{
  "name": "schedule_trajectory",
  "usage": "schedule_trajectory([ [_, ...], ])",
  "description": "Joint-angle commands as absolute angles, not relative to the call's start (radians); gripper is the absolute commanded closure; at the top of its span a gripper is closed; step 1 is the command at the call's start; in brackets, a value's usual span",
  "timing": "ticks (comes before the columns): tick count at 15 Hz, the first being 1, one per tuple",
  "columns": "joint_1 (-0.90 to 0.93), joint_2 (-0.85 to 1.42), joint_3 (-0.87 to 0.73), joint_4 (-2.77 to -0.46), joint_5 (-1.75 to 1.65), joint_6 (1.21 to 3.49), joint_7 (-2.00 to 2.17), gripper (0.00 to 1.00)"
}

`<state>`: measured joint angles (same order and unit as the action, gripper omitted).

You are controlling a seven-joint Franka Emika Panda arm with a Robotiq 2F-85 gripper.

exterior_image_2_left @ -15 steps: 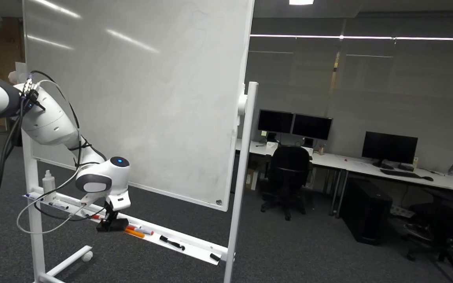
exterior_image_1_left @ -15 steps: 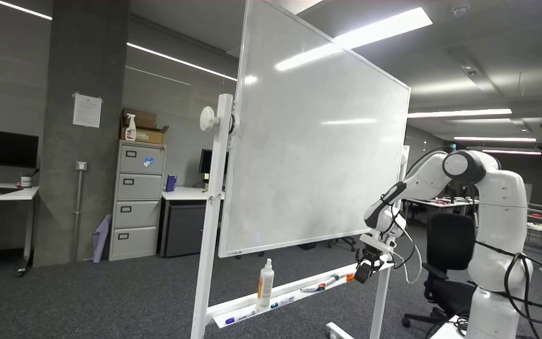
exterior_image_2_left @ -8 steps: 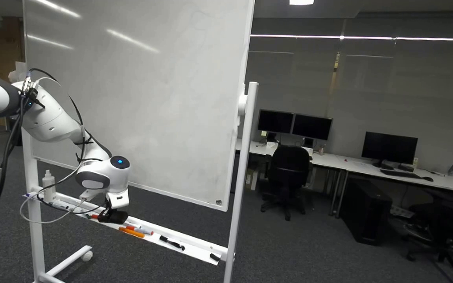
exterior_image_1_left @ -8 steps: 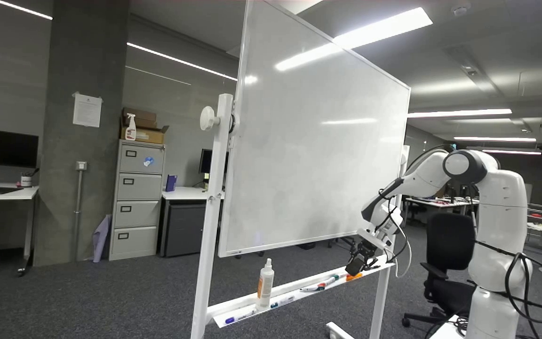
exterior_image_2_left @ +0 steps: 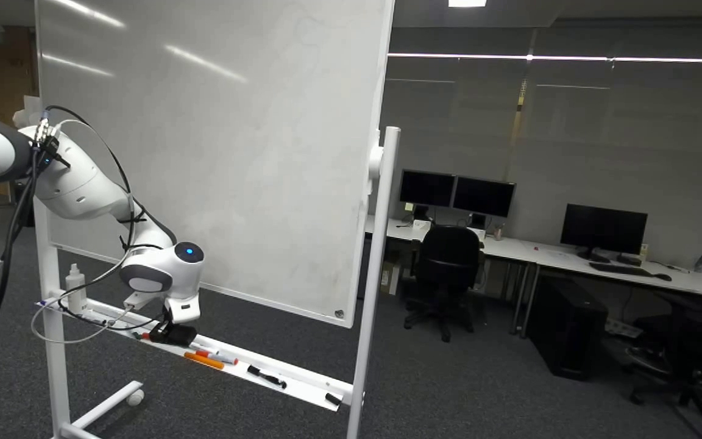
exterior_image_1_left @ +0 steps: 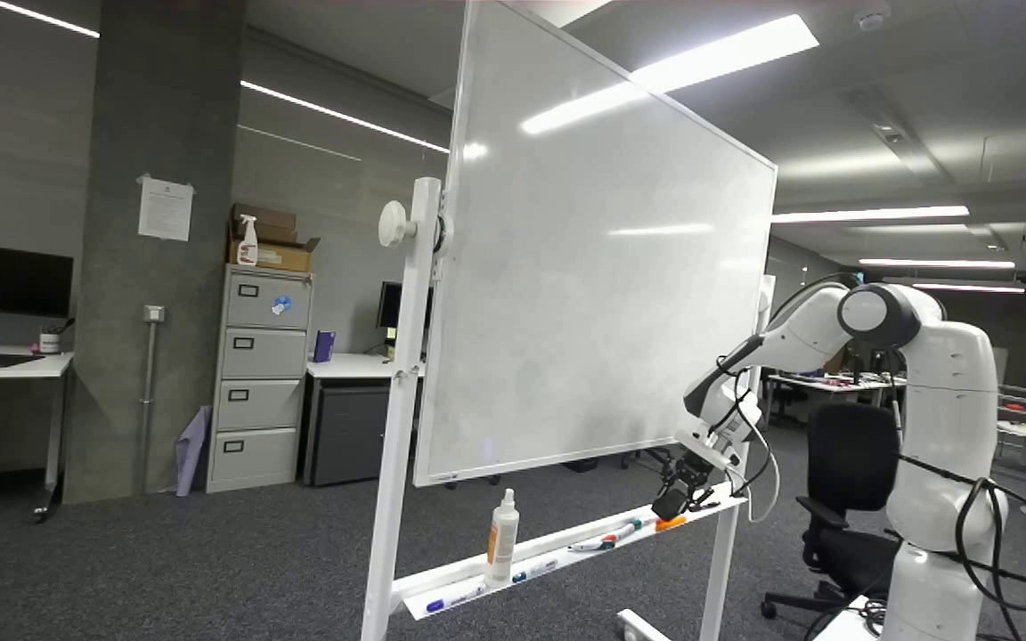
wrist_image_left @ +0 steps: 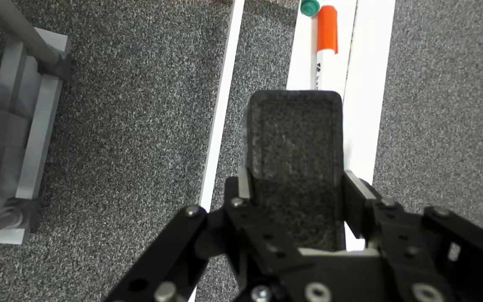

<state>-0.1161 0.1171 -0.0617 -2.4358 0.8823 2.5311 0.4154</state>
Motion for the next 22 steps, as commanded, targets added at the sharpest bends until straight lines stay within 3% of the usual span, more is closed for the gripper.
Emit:
schedule_trajectory([
  [1,-0.101,0.135,-0.073,-2.426,0.898,2.555,0.433,0.70],
  [22,-0.122,0.352,-0.084,-2.249,1.071,2.523,0.301,0.70],
])
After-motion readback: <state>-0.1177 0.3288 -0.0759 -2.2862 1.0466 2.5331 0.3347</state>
